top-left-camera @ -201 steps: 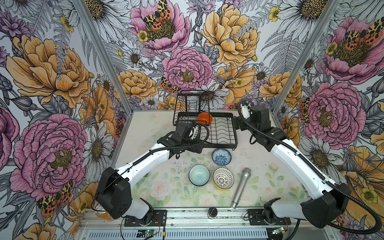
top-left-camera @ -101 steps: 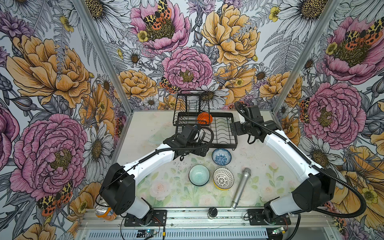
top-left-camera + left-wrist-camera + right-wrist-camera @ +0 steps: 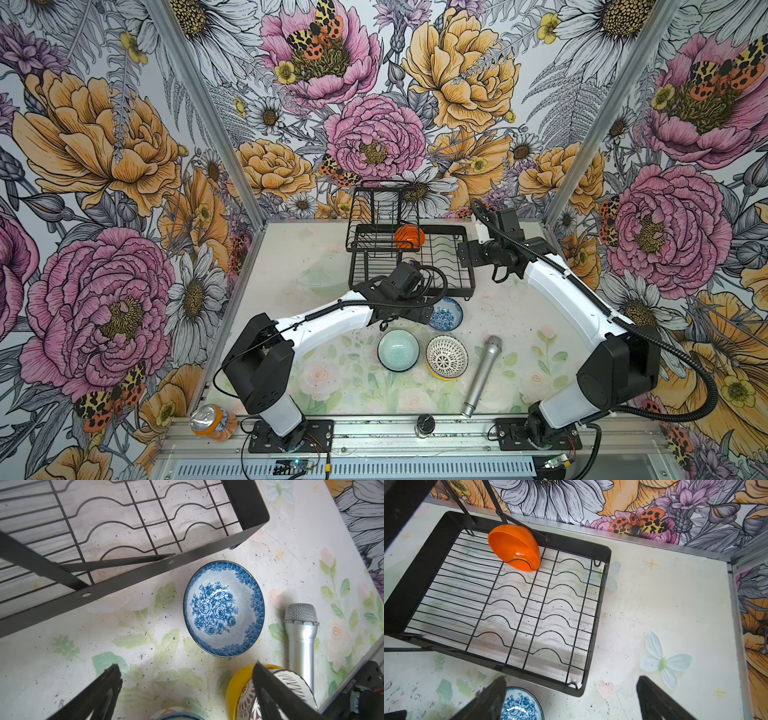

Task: Load the bowls into the dish rack
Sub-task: 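Reach the left gripper to the blue-and-white floral bowl and grasp its rim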

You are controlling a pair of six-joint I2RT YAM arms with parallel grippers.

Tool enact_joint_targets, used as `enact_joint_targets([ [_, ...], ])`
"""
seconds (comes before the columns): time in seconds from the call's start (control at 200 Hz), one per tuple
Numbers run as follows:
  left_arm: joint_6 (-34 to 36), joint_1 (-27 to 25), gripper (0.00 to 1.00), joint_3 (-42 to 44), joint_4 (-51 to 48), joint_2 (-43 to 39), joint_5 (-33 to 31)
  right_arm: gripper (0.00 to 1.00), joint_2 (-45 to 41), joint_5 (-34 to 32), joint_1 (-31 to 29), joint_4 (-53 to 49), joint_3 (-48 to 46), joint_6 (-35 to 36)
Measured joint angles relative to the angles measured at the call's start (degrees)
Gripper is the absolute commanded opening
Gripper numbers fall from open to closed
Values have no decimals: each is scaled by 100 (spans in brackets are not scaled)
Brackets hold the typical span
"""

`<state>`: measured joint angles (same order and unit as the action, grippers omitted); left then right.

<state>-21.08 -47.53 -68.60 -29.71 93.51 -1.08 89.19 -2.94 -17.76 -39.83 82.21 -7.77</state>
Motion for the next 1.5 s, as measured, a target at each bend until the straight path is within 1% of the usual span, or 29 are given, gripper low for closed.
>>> enact_joint_targets([
  [0.2,0,2,99,0,50,151,0,100,52,87,2,52,0,9],
  [0.52,-4,15,99,2,389,654,17,100,50,175,2,155,-179,15],
  [0.67,-4,52,96,4,538,756,63,100,50,175,0,151,-326,28],
  [0.956,-4,127,91,2,608,968,164,99,50,177,0,153,-330,33],
  [1.161,-4,125,85,-107,710,1325,286,100,50,177,2,153,-332,76],
  [1.321,-26,114,78,-221,745,1609,356,99,50,181,0,153,-332,76],
  [1.441,-63,87,72,-289,782,1659,374,99,50,212,2,153,-332,79],
  [1.496,-87,87,68,-304,804,1659,374,100,50,221,2,153,-332,94],
])
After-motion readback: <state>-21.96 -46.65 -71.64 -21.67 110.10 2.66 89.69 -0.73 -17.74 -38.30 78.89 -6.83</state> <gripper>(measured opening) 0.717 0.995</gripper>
